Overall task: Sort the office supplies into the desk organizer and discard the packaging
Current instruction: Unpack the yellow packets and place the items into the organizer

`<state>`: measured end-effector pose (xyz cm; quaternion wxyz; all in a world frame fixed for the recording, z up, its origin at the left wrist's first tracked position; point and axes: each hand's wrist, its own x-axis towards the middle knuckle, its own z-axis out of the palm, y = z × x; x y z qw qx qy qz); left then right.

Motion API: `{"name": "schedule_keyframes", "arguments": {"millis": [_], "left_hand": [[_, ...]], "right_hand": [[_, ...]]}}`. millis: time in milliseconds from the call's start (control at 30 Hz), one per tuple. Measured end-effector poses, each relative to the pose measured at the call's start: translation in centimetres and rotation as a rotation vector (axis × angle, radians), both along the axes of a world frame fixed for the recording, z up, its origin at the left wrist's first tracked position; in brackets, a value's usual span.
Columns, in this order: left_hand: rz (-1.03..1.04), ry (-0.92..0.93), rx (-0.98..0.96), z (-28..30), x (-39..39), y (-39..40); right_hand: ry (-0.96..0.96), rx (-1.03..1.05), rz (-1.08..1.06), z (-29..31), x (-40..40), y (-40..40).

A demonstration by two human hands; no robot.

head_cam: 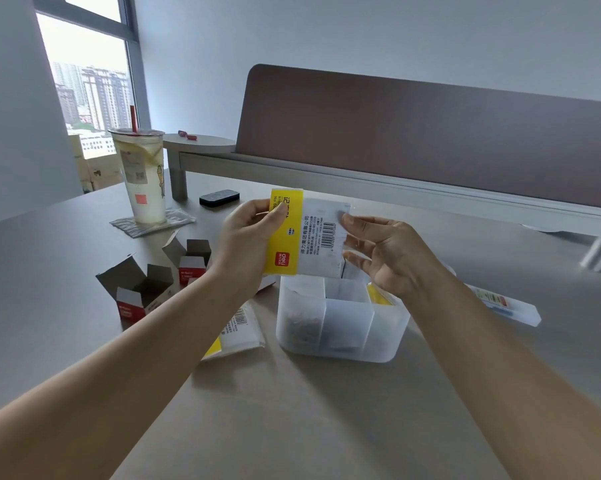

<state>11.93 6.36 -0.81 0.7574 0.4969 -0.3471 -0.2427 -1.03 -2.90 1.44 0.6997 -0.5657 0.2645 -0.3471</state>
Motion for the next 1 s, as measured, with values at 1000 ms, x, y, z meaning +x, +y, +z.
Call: {"name": "schedule_keyframes", "arguments": {"millis": [1000], "left_hand": [[0.146,0.165,0.041,-1.6,2.9,-0.1]], "right_hand": [[0.326,-0.789,0.075,1.9,-1.1,-3.8]]}}
